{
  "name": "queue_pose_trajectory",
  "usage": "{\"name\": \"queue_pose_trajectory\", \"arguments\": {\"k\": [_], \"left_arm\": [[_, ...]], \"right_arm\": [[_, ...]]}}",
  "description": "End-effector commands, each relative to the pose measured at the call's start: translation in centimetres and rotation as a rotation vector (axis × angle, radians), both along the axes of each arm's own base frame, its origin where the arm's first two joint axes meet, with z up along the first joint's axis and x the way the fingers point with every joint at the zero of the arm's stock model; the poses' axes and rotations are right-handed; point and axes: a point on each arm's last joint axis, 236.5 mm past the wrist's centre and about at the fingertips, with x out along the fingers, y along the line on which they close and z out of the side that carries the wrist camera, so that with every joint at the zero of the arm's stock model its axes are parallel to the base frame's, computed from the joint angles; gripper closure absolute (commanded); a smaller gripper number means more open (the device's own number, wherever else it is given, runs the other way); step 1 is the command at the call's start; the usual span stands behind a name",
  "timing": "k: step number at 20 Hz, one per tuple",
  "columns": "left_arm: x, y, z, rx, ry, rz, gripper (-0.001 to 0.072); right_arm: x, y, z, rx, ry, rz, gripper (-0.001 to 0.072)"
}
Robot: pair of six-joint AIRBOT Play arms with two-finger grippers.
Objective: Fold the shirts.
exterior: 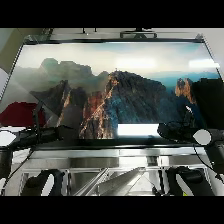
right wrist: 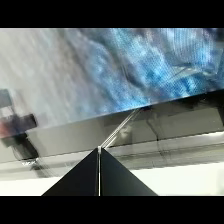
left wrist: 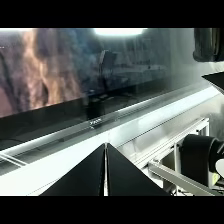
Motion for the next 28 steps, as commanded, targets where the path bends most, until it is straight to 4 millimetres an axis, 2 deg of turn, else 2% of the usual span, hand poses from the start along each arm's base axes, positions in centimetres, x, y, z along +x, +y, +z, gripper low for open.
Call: {"name": "queue_pose_trajectory", "arguments": {"k": [1,3,5,7,8,9,11,13,15,17,20,23,24,26,28], "left_arm": [[0.7,0.5,-0.2,0.030,-0.043,0.006,0.0693],[1.7,1.7,-0.6,0.094,-0.083,0.026,0.0690],[3.5,4.8,0.1,0.235,-0.137,0.065,0.0368],[6.8,10.2,2.4,0.385,-0.194,0.173,0.0368],[8.5,13.9,3.9,0.452,-0.198,0.268,0.0360],[9.9,17.9,5.0,0.492,-0.171,0.385,-0.0013],[11.3,25.6,6.0,0.511,-0.078,0.600,-0.0013],[11.6,32.0,5.3,0.497,-0.006,0.741,-0.0013],[11.9,36.9,3.4,0.495,0.047,0.818,-0.0013],[13.1,40.6,1.2,0.509,0.059,0.846,-0.0013],[15.0,43.1,-2.9,0.525,0.092,0.780,-0.0013],[14.7,44.6,-8.3,0.571,0.207,0.694,-0.0013],[14.5,44.6,-9.8,0.581,0.245,0.664,-0.0013],[14.3,43.3,-12.1,0.536,0.316,0.604,-0.0013],[14.3,41.3,-13.1,0.496,0.367,0.518,0.0012]], "right_arm": [[0.0,0.0,0.0,0.000,0.001,0.001,0.0694],[0.0,0.0,0.0,0.000,0.001,0.001,0.0694],[0.0,0.0,0.0,0.000,0.001,0.001,0.0694],[-0.1,0.0,0.0,0.000,0.001,0.001,0.0694],[0.0,0.0,0.0,0.000,0.001,0.001,0.0694],[0.0,0.0,0.0,0.000,0.001,0.001,0.0694],[0.0,0.0,0.0,0.000,0.001,0.001,0.0694],[0.0,0.0,0.0,0.000,0.001,0.001,0.0694],[0.0,0.0,0.0,0.000,0.001,0.001,0.0694],[0.0,0.0,0.0,0.000,0.001,0.001,0.0694],[0.0,0.0,0.0,0.000,0.001,0.001,0.0694],[0.0,0.0,0.0,0.001,0.001,0.000,0.0694],[-0.1,0.0,0.0,0.001,0.001,0.000,0.0694],[0.0,0.0,0.0,0.001,0.001,0.000,0.0694],[0.0,0.0,0.0,0.001,0.001,0.000,0.0694]]}}
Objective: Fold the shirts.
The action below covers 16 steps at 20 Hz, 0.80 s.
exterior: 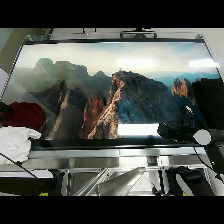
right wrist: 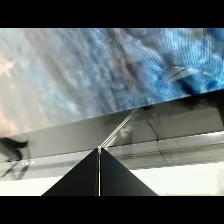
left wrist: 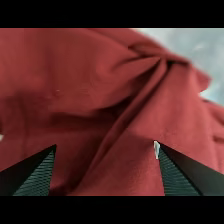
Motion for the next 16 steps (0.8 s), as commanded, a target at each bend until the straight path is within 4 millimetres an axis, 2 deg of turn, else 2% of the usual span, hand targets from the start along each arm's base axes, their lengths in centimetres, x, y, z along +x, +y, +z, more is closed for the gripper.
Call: {"name": "queue_pose_trajectory", "arguments": {"k": [1,2,3,4,6,8,10,11,12,14,16], "left_arm": [[-0.1,-2.8,-2.6,-0.102,0.104,-0.106,0.0046],[0.4,-4.0,-2.2,-0.127,0.101,-0.147,0.0274],[1.2,-5.3,-1.2,-0.147,0.083,-0.200,0.0623],[2.3,-6.6,0.0,-0.166,0.055,-0.249,0.0692],[5.0,-9.8,3.6,-0.223,-0.033,-0.316,0.0693],[8.6,-13.5,9.0,-0.246,-0.187,-0.387,0.0694],[12.0,-19.7,16.9,-0.292,-0.400,-0.502,0.0694],[12.9,-24.1,21.5,-0.339,-0.516,-0.582,0.0693],[12.9,-28.5,25.7,-0.390,-0.615,-0.667,0.0692],[11.1,-37.7,32.8,-0.467,-0.768,-0.857,0.0692],[8.8,-45.0,37.1,-0.490,-0.860,-1.003,0.0692]], "right_arm": [[0.0,0.0,0.0,0.000,0.001,0.000,0.0694],[0.0,0.0,0.0,0.000,0.000,0.001,0.0694],[0.0,0.0,0.0,0.000,0.000,0.001,0.0694],[0.0,0.0,0.0,0.000,0.000,0.001,0.0694],[0.0,0.0,0.0,0.000,0.000,0.001,0.0694],[0.0,0.0,0.0,0.000,0.000,0.001,0.0694],[0.0,0.0,0.0,0.000,0.000,0.001,0.0694],[0.0,0.0,0.0,0.000,0.000,0.001,0.0694],[0.0,0.0,0.0,0.000,0.000,0.001,0.0694],[0.1,0.0,0.0,0.000,-0.007,-0.002,0.0694],[0.2,0.0,0.1,0.000,-0.010,-0.003,0.0694]]}}
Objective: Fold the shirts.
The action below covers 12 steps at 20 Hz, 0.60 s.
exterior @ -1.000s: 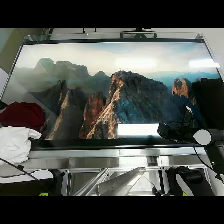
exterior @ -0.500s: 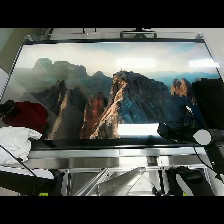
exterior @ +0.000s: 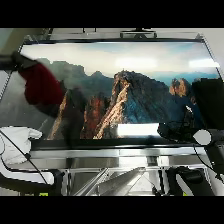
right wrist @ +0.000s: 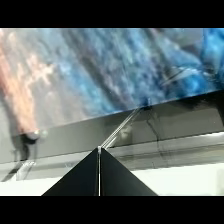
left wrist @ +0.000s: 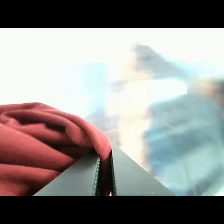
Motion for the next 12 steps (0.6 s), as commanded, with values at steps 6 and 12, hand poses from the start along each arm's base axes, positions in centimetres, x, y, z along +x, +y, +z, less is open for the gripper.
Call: {"name": "queue_pose_trajectory", "arguments": {"k": [6,12], "left_arm": [[-8.0,-24.6,7.3,-0.208,-0.152,-0.383,0.0692],[-6.5,-22.6,-4.8,-0.008,0.082,-0.296,0.0693]], "right_arm": [[0.1,0.0,0.0,0.000,-0.006,-0.002,0.0694],[-0.8,0.1,-0.2,-0.016,0.016,0.054,0.0694]]}}
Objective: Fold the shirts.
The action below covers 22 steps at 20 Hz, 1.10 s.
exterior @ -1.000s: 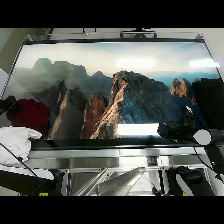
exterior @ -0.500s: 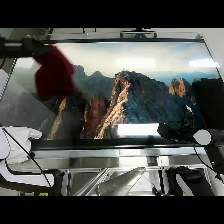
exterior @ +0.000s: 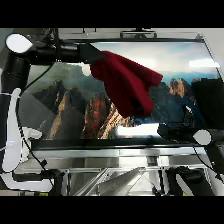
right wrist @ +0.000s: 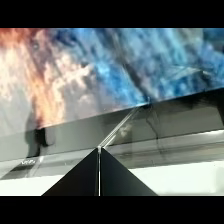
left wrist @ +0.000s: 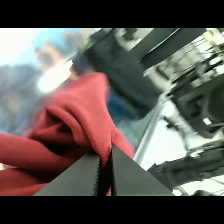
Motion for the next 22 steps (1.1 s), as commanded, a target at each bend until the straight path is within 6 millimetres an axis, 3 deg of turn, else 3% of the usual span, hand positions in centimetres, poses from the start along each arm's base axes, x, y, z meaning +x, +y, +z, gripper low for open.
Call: {"name": "queue_pose_trajectory", "arguments": {"k": [1,2,4,5,8,10,13,17,18,19,22], "left_arm": [[-0.1,1.1,-7.2,0.129,0.131,0.030,0.0693],[-0.5,1.4,-9.0,0.141,0.178,0.032,0.0645],[-0.7,2.8,-12.3,0.190,0.241,0.052,0.0100],[-0.4,4.2,-13.4,0.218,0.261,0.072,-0.0011],[-0.7,8.6,-14.4,0.258,0.358,0.100,-0.0009],[-2.8,11.1,-15.9,0.298,0.469,0.080,-0.0009],[-4.3,11.9,-19.3,0.296,0.525,0.122,-0.0009],[-3.2,12.5,-24.1,0.309,0.536,0.193,-0.0008],[-2.9,12.6,-24.9,0.312,0.551,0.196,-0.0008],[-2.5,12.9,-25.5,0.311,0.562,0.198,-0.0008],[-0.8,14.6,-25.8,0.300,0.586,0.200,-0.0008]], "right_arm": [[-0.6,0.1,-0.2,-0.030,-0.009,0.101,0.0693],[-0.6,0.1,-0.2,-0.035,-0.015,0.114,0.0692],[-0.4,0.1,0.0,-0.039,-0.026,0.124,0.0692],[-0.4,0.1,0.2,-0.046,-0.038,0.147,0.0687],[0.3,0.5,1.5,-0.057,-0.096,0.222,0.0658],[1.0,0.5,1.7,-0.056,-0.113,0.213,0.0293],[1.8,1.1,-0.3,-0.036,-0.063,0.245,0.0326],[1.7,7.5,-2.1,0.206,-0.085,0.552,0.0311],[1.9,8.5,-2.5,0.257,-0.099,0.593,0.0255],[2.0,9.2,-3.0,0.293,-0.100,0.615,0.0184],[1.6,10.8,-4.2,0.392,-0.088,0.682,0.0193]]}}
